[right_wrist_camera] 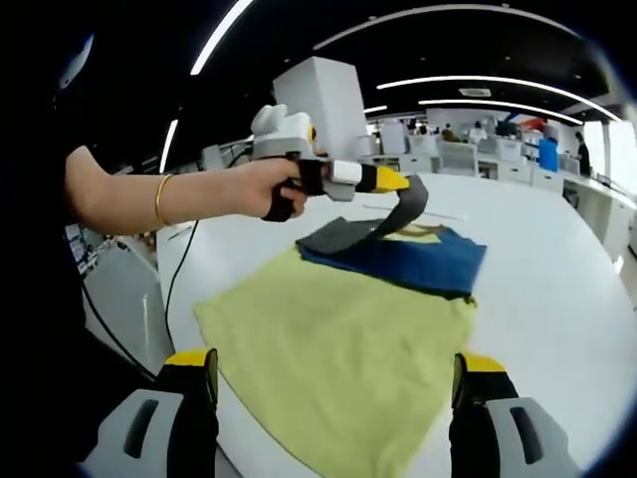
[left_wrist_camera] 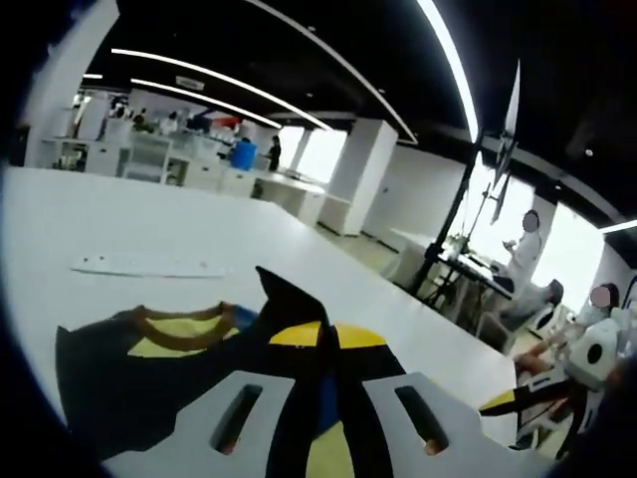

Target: Fold the garment on the visible template until the final outline fits inside the template.

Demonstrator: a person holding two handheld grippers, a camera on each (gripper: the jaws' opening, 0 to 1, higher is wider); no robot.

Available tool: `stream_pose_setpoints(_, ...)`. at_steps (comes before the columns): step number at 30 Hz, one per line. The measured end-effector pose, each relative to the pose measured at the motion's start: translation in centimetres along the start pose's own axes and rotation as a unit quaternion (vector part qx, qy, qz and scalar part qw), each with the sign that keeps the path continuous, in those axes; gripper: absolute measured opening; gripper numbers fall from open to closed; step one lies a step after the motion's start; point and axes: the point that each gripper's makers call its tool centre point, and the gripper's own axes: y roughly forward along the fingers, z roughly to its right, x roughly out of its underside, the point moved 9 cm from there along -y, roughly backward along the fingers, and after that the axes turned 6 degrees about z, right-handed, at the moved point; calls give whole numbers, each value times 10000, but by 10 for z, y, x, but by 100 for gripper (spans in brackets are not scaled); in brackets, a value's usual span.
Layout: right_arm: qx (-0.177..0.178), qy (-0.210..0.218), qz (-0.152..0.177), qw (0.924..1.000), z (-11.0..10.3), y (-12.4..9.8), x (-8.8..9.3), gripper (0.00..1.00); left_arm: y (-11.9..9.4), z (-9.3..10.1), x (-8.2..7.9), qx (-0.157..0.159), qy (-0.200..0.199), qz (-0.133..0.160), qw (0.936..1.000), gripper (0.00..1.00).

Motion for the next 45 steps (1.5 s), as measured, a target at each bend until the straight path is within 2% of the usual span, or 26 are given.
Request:
stream_pose_setpoints(4, 29, 29, 17, 10000, 1, -1, 1, 98, 4, 9, 6, 243, -101, -85, 9996, 0)
stream_pose_setpoints(10, 34, 63, 30, 10000, 1, 0, 3, 98, 11, 18, 21, 390, -113, -276, 9988, 0)
stream_pose_setpoints(18, 38, 93, 52, 9999, 2, 1, 3, 97, 22, 21, 38, 344, -145, -508, 9980, 1)
stream_pose_setpoints(21, 49, 107, 48, 9999, 3, 0, 5, 97, 27, 22, 49, 343, -79, -737, 9967, 1)
stream_pose_setpoints(24, 58, 124, 61, 9999, 4, 0, 5, 97, 30, 22, 57, 398, -72, -828, 9957, 1)
stream_pose_setpoints(26, 68, 141, 67, 9999, 5, -1, 6, 98, 33, 24, 61, 572, -281, -737, 9952, 7)
stream_pose_setpoints(27, 72, 151, 71, 9998, 5, -1, 6, 98, 34, 27, 65, 807, -624, -777, 9917, 11)
stream_pose_setpoints(28, 75, 148, 67, 9998, 5, -2, 6, 98, 33, 27, 67, 810, -617, -837, 9913, 13)
stream_pose_setpoints(31, 78, 146, 63, 9998, 6, -2, 6, 98, 30, 28, 67, 990, 99, -976, 9902, 23)
stream_pose_setpoints(32, 79, 150, 68, 9998, 7, -2, 7, 98, 29, 30, 67, 1068, 155, -967, 9894, 27)
stream_pose_setpoints(35, 74, 139, 46, 9999, 8, -2, 7, 97, 26, 32, 63, 1138, 74, -884, 9895, 38)
stream_pose_setpoints(40, -48, 14, -61, 10000, 9, 0, 3, 98, 14, 29, 50, 1187, 207, -739, 9900, 60)
stream_pose_setpoints(42, -123, -68, -124, 9998, 11, 0, 0, 98, 7, 27, 45, 1156, 272, -714, 9904, 68)
stream_pose_setpoints(45, -152, -183, -294, 9993, 15, 0, -3, 99, 0, 24, 39, 1071, 136, -691, 9918, 77)
